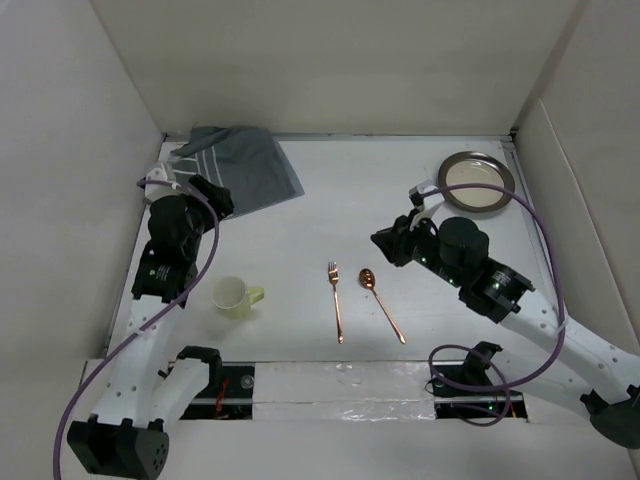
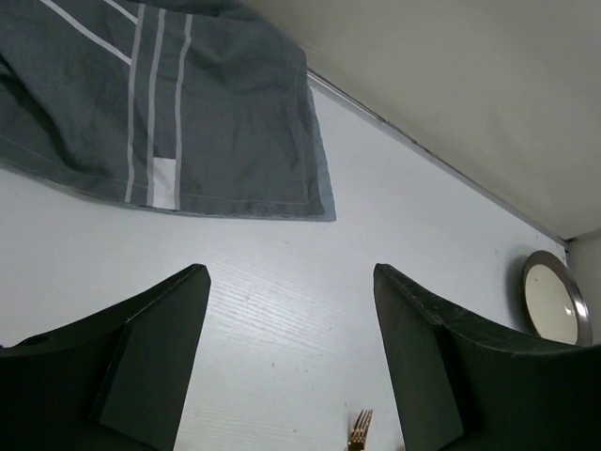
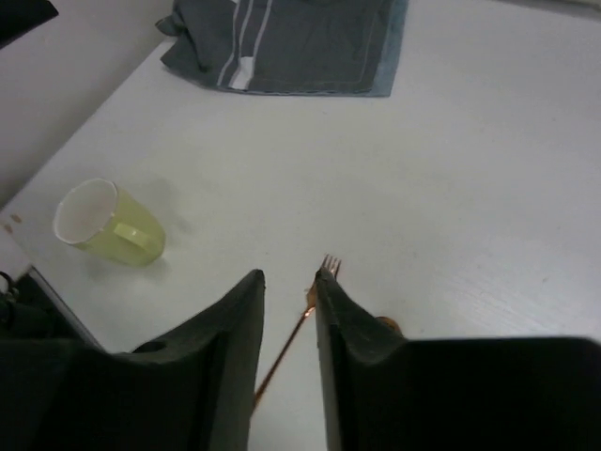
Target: Set the dinner table for one person
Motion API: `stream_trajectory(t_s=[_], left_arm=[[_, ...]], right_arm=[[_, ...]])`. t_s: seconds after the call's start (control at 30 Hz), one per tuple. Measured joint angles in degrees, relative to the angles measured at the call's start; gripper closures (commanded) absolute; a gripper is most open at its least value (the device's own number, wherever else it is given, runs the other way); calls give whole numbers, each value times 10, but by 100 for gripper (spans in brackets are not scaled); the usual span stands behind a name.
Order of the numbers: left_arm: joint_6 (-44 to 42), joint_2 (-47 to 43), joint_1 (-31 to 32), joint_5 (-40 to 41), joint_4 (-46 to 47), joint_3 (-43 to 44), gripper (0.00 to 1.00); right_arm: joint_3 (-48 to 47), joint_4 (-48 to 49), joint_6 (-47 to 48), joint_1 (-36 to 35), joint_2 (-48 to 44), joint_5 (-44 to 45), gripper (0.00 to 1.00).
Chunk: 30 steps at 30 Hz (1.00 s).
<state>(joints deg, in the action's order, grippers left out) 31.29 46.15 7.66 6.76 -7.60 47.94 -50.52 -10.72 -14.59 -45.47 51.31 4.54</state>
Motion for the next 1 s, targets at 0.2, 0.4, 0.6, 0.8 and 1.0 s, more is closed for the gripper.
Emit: stream_trajectory(t_s=[0.2,0.4,0.6,0.8,1.0], left_arm=[[-17,98,-20,11,-3,68,100],[-38,219,-78,24,-16,118,95],[-60,358,-217,-11,-1,153,54],[-68,494,-316,-31,0,188,63],[-91,571,-315,-42,1,227,54]], right_arm=[[43,14,-17,-3,-37,-19,100],[56,14,-20,-7,-87,-24,100],[70,15,-28,-7,-108,-24,100],[84,27,-37,-7,-96,-30,98],[84,44,-32,-7,-45,-31,78]])
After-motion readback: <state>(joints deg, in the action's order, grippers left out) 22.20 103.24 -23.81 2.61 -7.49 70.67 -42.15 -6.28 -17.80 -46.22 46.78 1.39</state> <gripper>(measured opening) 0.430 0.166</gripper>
